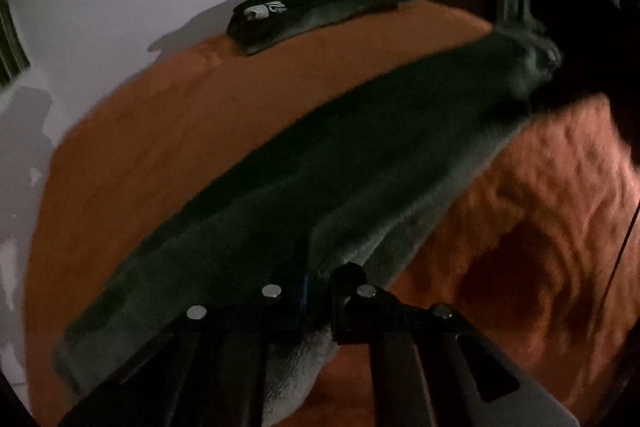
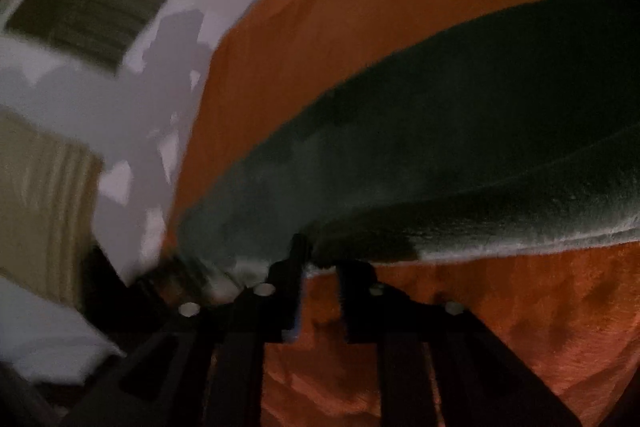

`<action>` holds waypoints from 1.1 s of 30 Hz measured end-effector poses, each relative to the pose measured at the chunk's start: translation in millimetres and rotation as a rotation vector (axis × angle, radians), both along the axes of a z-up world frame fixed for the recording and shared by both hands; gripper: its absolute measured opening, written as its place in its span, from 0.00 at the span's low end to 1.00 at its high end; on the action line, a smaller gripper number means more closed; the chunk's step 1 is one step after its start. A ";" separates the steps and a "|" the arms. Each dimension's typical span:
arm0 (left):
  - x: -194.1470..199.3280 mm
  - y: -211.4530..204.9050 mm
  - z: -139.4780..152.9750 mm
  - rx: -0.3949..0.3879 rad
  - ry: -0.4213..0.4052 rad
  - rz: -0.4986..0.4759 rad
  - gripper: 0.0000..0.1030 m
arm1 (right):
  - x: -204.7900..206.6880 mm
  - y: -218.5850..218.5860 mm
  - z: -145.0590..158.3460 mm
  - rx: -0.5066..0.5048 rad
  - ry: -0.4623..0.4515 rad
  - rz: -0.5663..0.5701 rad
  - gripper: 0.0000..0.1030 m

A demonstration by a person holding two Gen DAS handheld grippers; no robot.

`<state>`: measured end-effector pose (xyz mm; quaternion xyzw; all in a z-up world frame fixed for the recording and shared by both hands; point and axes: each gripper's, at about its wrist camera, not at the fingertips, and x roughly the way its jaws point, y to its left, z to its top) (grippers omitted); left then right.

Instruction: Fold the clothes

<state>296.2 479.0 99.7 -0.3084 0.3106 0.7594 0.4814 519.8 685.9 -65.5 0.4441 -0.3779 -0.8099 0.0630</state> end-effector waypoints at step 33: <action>-30.9 1.8 14.6 0.001 -0.228 -0.045 0.08 | 5.4 -162.1 -20.8 0.629 0.130 0.981 0.09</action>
